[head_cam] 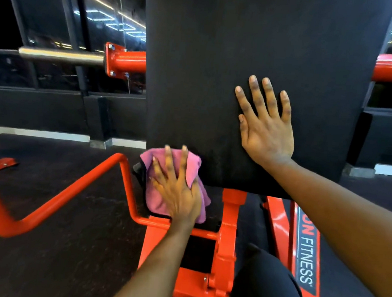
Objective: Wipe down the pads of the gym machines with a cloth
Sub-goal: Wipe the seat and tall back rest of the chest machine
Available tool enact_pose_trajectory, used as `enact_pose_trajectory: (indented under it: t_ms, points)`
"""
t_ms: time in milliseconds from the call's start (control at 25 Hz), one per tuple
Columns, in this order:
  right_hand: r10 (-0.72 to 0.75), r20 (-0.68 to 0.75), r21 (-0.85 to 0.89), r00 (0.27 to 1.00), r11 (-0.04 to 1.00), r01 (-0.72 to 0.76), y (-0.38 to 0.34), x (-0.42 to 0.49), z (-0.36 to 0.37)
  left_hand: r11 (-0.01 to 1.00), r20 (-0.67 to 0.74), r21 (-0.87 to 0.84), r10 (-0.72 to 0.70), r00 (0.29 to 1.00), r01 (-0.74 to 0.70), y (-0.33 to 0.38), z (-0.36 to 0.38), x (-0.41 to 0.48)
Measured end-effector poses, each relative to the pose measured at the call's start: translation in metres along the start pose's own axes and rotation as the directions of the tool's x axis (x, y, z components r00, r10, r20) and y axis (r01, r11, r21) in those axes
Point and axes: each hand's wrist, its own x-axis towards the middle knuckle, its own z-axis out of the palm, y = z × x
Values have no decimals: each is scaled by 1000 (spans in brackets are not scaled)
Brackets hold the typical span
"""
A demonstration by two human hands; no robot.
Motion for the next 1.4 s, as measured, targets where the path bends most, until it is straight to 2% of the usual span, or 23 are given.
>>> enact_pose_trajectory:
  t_ms: [80, 120, 200, 240, 400, 560, 680, 760, 880, 1000, 1120, 1200, 1320, 1400]
  points:
    - [-1, -18, 5, 1000, 1000, 1, 0, 0, 1, 999, -101, -53, -8, 995, 3, 37, -13, 40]
    - [-3, -39, 25, 999, 1000, 4, 1, 0, 0, 997, -113, -44, 59, 992, -65, 58, -16, 57]
    - [-5, -103, 83, 995, 996, 14, 7, 5, -6, 981, -76, 25, 194, 978, -192, 91, -15, 73]
    - [4, -119, 105, 993, 994, 9, 14, 7, -11, 979, -55, 50, 200, 978, -198, 98, -10, 68]
    - [84, -87, 31, 993, 996, -81, 52, 16, -30, 985, 32, 126, 113, 993, -116, 72, 15, 10]
    - [44, -30, -11, 999, 999, -44, 61, 16, -29, 988, 125, 91, 112, 986, -124, 43, 17, -35]
    - [28, -46, 2, 999, 1000, -28, 64, 15, -29, 999, -4, -36, 37, 999, -37, 77, 2, 9]
    - [28, -63, -20, 998, 999, -30, 74, 9, -31, 991, -63, -78, 105, 992, -110, 116, -7, 44]
    - [125, -73, -33, 989, 991, -128, 95, -8, -34, 960, 6, 35, 279, 960, -279, 148, 2, 33]
    - [84, -82, -40, 993, 995, -87, 109, -18, -35, 958, 89, 113, 255, 963, -264, 127, 29, -23]
    - [59, -87, -3, 994, 998, -60, 111, -18, -35, 938, 152, 111, 310, 938, -328, 94, 35, -62]
    - [79, -87, 1, 993, 997, -80, 108, -18, -32, 952, 120, 49, 293, 948, -301, 96, 32, -57]
    - [83, -84, 23, 993, 996, -81, 110, -19, -31, 971, -19, -82, 225, 974, -226, 144, 19, -13]
    - [74, -90, 66, 993, 996, -68, 112, -17, -33, 951, -26, -64, 302, 953, -303, 173, 16, 9]
